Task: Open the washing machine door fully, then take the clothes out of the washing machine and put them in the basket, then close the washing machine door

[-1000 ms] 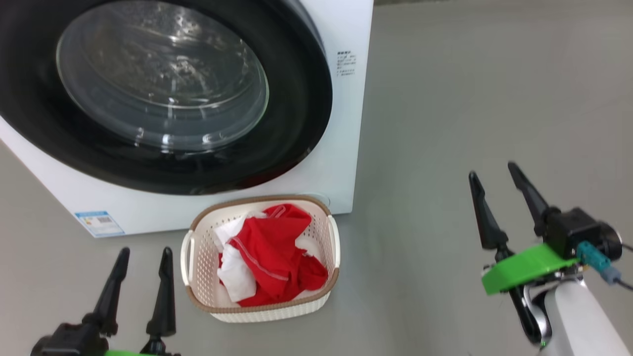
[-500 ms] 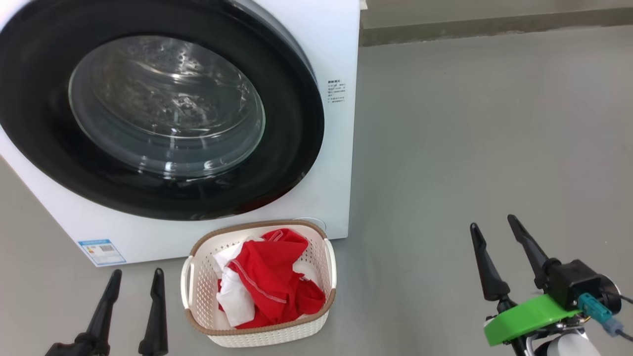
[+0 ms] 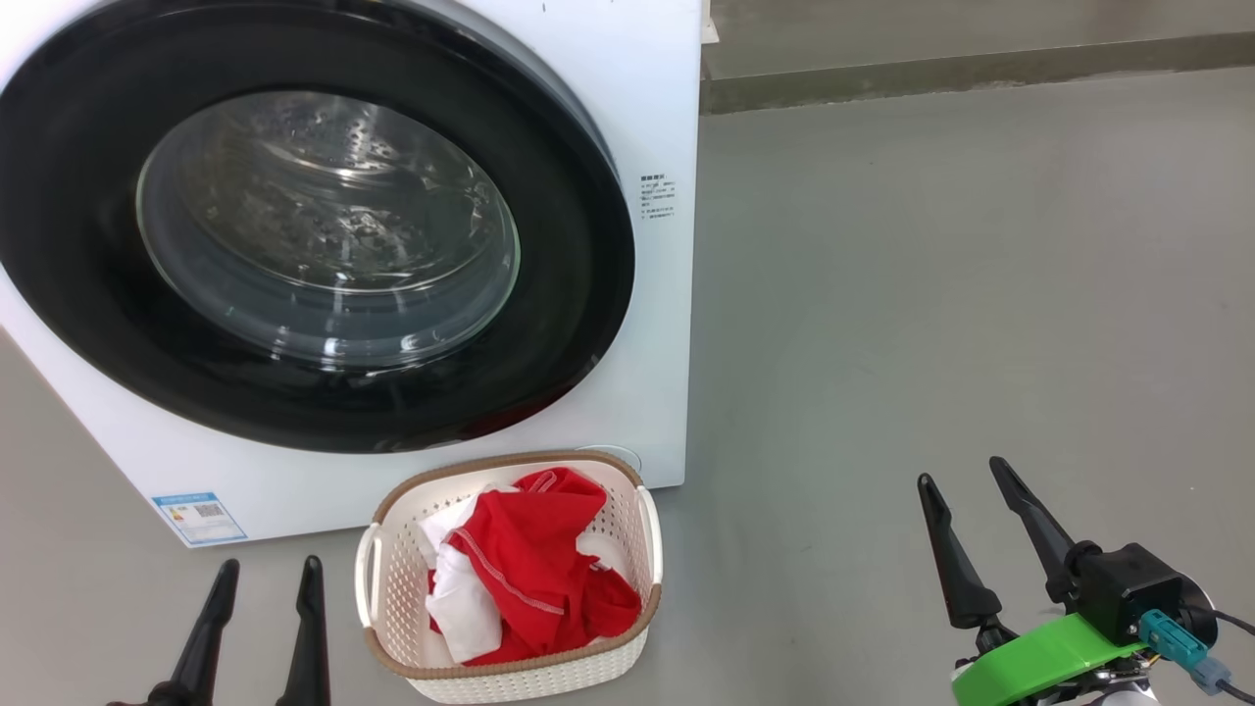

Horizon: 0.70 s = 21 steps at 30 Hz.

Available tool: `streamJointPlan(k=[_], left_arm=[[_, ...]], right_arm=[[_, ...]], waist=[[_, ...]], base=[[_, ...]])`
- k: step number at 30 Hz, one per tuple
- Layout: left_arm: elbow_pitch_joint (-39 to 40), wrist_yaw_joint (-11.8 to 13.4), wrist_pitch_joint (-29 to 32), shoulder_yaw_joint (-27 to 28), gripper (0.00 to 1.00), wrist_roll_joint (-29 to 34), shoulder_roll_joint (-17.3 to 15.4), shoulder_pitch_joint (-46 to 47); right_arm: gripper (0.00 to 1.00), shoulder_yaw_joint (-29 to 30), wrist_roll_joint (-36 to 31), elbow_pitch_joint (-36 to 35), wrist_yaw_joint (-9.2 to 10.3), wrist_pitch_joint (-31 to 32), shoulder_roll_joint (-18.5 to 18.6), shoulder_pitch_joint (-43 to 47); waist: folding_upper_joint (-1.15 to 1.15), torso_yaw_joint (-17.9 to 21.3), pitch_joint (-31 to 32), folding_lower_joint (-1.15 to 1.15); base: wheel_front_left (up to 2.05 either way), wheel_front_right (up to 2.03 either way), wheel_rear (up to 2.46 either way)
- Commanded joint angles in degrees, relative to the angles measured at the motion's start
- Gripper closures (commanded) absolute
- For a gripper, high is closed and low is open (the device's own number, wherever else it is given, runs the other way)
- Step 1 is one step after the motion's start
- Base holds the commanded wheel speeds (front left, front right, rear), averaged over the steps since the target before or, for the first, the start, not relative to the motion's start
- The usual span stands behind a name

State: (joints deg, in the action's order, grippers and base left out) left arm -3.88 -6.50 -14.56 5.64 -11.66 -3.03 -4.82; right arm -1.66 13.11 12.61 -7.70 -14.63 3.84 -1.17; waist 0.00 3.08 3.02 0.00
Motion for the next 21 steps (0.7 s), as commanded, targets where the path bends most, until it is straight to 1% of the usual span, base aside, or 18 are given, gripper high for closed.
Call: streamJointPlan(k=[1, 7, 8, 13, 16, 19, 21], left_arm=[[1.8, 0.6, -0.4, 2.0, 0.0, 0.0, -0.7, 0.6], [2.0, 1.7, -0.4, 1.7, 0.0, 1.1, -0.8, 0.4], [0.4, 1.5, 0.0, -0.1, 1.0, 0.9, 0.0, -0.3], [-2.6, 1.4, 0.4, -0.4, 1.0, 0.8, 1.0, -0.9], [-3.1, 1.4, 1.1, -0.1, 1.0, -1.0, 0.9, -0.4], [-3.3, 1.3, 1.7, 0.0, 1.0, -3.0, 0.9, -0.1], [-3.3, 1.3, 2.0, 0.0, 1.0, -4.3, 0.9, 0.0]], right_arm=[[0.0, -1.6, 0.4, -1.7, 0.21, -0.4, 0.9, -1.1], [0.0, -1.6, 0.9, -1.5, 0.21, -0.4, 1.1, -1.1], [1.0, -0.4, 0.5, 0.0, 0.0, 0.0, 0.2, 0.0], [1.0, -0.9, 0.6, 3.0, -0.01, 0.0, -0.6, 1.1], [1.0, -0.7, 2.4, 3.0, -0.01, 0.5, -0.7, 0.9], [1.0, -0.4, 4.3, 2.9, 0.0, 1.1, -0.7, 0.8], [1.0, -0.3, 5.6, 2.8, 0.0, 1.4, -0.7, 0.7]], waist=[[0.0, 0.1, 0.0, 0.0], [0.0, 0.0, 0.1, 0.0], [0.0, 0.0, 0.2, 0.0], [0.0, 0.0, 0.2, 0.0], [0.0, -0.1, 0.1, 0.02], [0.0, -0.1, 0.1, 0.12], [0.0, -0.2, 0.1, 0.11]], base=[[0.0, 0.0, 0.0], [0.0, 0.0, 0.0], [0.0, 0.0, 0.0], [0.0, 0.0, 0.0], [0.0, 0.0, 0.0], [0.0, 0.0, 0.0], [0.0, 0.0, 0.0]])
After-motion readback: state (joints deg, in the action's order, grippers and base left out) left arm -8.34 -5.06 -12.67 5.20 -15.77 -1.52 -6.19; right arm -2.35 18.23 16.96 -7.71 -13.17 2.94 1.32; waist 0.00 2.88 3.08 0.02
